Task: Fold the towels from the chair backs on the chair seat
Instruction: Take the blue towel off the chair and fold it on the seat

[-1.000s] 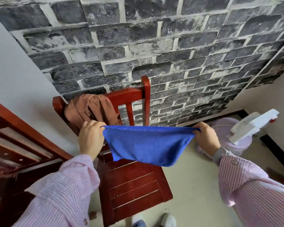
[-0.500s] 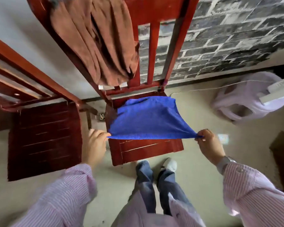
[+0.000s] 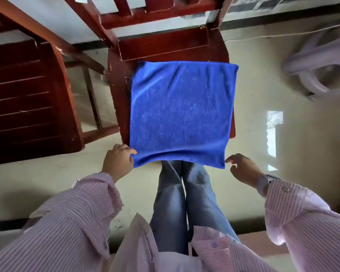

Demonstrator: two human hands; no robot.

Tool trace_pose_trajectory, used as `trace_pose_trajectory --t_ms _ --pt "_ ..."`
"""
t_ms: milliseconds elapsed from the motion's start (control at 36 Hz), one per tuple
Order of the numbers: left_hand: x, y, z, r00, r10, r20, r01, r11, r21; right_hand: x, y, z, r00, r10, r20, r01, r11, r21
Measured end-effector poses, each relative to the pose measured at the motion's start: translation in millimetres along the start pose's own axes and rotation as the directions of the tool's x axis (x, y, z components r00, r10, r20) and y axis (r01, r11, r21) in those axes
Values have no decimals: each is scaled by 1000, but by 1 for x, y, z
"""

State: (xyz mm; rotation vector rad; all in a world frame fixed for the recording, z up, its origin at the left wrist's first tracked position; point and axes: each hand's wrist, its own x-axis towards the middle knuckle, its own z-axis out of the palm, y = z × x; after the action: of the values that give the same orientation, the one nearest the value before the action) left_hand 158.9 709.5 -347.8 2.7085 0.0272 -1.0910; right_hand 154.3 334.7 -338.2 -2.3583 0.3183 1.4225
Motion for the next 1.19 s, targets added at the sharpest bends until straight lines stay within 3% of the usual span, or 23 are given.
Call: trace_pose_trajectory --t_ms 56,111,250,361,528,722,833,889,944,972,1000,1056,1111,1194 --pt "19 6 -9 998 -1 -63 -2 999 -41 12 -7 -11 999 -14 -31 13 1000 -6" --pt "42 14 -20 988 18 -151 -28 997 -67 27 -17 -26 989 -21 -149 23 1000 17" --pt "107 39 -52 936 54 -349 -95 990 -100 77 -49 -75 920 -61 -387 90 994 59" --pt "160 52 -74 896 61 -439 -104 992 -73 120 -73 -111 842 -185 -508 193 981 -37" --pt "212 57 -89 930 73 -360 -82 997 -8 166 -93 -140 820 -276 -502 181 956 -231" --pt "215 53 -104 879 86 -468 -91 996 12 176 -98 -158 826 -143 -545 76 987 -145" --pt "197 50 -113 864 140 -484 -169 985 -18 161 -92 -157 808 -186 -559 196 980 -43" --pt "180 50 -123 908 164 -385 -241 957 -163 145 -87 -157 821 -259 -508 309 951 15" --pt "165 43 -132 974 221 48 -193 922 -336 126 -78 -163 912 -334 -239 357 932 60" --pt "159 38 -137 923 253 290 -140 923 -358 117 -74 -167 937 -350 -7 350 934 78" --pt "152 35 -140 846 247 473 -76 933 -351 108 -70 -171 916 -334 221 321 943 92" --pt "145 29 -143 745 207 634 27 940 -339 97 -67 -174 833 -279 478 258 960 112" --pt "148 23 -142 771 162 616 81 934 -347 99 -66 -173 859 -268 436 244 963 113" --pt "160 18 -132 912 88 402 38 954 -296 119 -69 -168 968 -248 37 245 967 75"
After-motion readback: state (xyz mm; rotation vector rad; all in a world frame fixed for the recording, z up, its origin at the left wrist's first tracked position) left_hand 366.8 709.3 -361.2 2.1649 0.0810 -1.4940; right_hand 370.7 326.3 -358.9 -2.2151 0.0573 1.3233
